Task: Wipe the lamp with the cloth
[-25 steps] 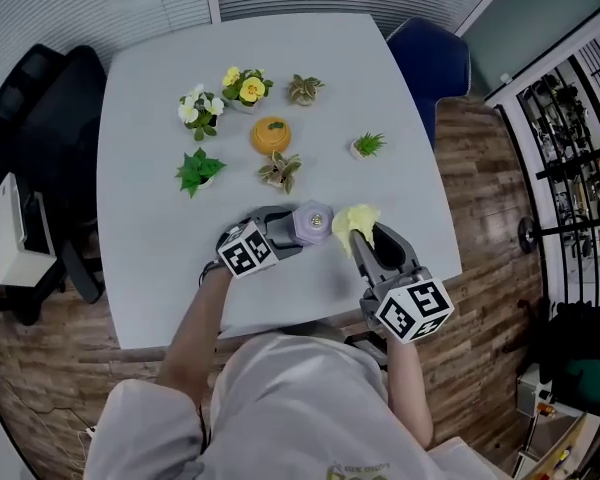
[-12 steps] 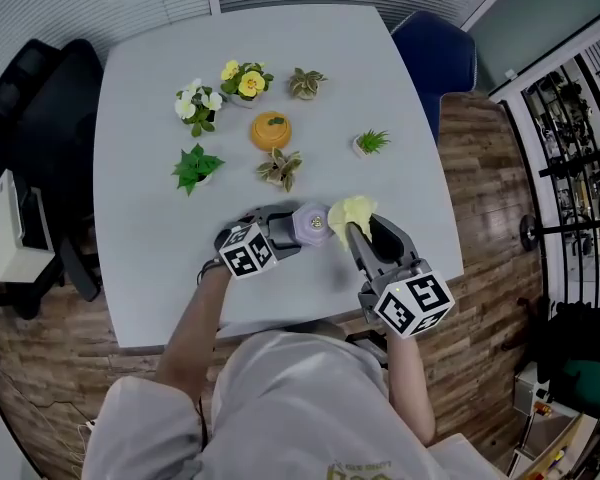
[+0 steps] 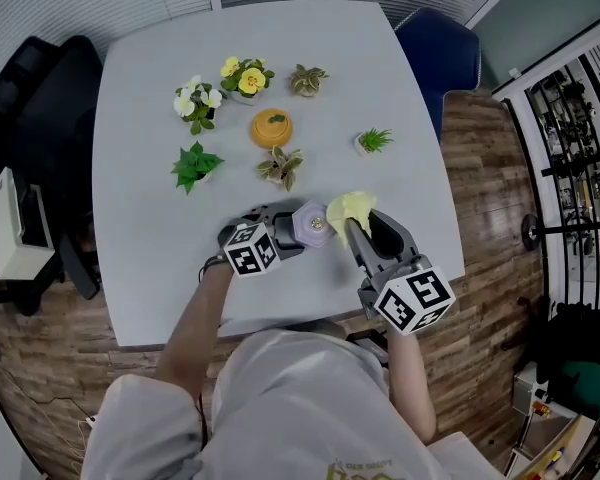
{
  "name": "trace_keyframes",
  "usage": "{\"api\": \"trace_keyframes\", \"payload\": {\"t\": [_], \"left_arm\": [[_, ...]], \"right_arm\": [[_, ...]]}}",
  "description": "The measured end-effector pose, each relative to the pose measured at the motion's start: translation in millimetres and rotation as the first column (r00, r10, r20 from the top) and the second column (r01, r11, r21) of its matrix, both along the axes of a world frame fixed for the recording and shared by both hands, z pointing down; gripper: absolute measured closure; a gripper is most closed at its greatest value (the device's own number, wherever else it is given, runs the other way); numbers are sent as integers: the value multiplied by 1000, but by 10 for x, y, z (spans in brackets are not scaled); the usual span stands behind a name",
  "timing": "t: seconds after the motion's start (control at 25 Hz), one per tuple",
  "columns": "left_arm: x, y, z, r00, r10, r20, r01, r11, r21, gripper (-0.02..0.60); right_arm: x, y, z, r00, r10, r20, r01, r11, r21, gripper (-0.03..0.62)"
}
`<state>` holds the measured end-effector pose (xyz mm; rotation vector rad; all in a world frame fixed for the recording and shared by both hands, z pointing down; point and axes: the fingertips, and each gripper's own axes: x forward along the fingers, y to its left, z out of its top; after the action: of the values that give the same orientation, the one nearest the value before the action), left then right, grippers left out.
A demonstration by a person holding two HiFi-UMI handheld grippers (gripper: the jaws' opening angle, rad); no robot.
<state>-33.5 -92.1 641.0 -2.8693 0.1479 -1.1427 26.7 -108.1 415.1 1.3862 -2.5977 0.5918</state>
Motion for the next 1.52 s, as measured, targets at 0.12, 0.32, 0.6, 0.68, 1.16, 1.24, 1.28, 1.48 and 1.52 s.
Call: {"api": "trace_keyframes", "payload": {"t": [0.12,0.32,0.6,0.68,1.16,1.24,1.28,1.48,1.52], "left_arm": [[-2,-7,9,1000,3,6,-3,1000,1,259],[4,3,13,1000,12,15,-12,1000,-8,262],[-1,-5,8,1000,13,11,-13,1000,-2,278],[-5,-7,6,1000,13,11,-13,1000,-2,279],[0,-3,13,1000,14,14,-14,1000,-4,279],[-1,-2,15,1000,13,14,-13,1000,-5,279],[-1,-2,14,1000,13,14,-13,1000,-5,279],[-2,1,3,1000,13,15,-13,1000,-5,279],[-2,4,2,1000,13,15,-13,1000,-5,279]], "right_arm": [[-12,-27,15,1000,-5,-5,5,1000,0,468],[-41,-50,57,1000,-14,-10,14,1000,-2,468],[-150,-94,175,998,-39,-48,39,999,-3,467],[-198,-92,246,996,-54,-75,53,999,-9,467],[-232,-42,357,989,-44,-138,46,999,10,468],[-231,-33,359,989,-44,-143,46,999,9,468],[-229,-24,358,988,-44,-146,46,999,9,468],[-210,52,362,984,-46,-170,47,999,5,468],[-209,70,361,984,-46,-174,48,999,5,468]]}}
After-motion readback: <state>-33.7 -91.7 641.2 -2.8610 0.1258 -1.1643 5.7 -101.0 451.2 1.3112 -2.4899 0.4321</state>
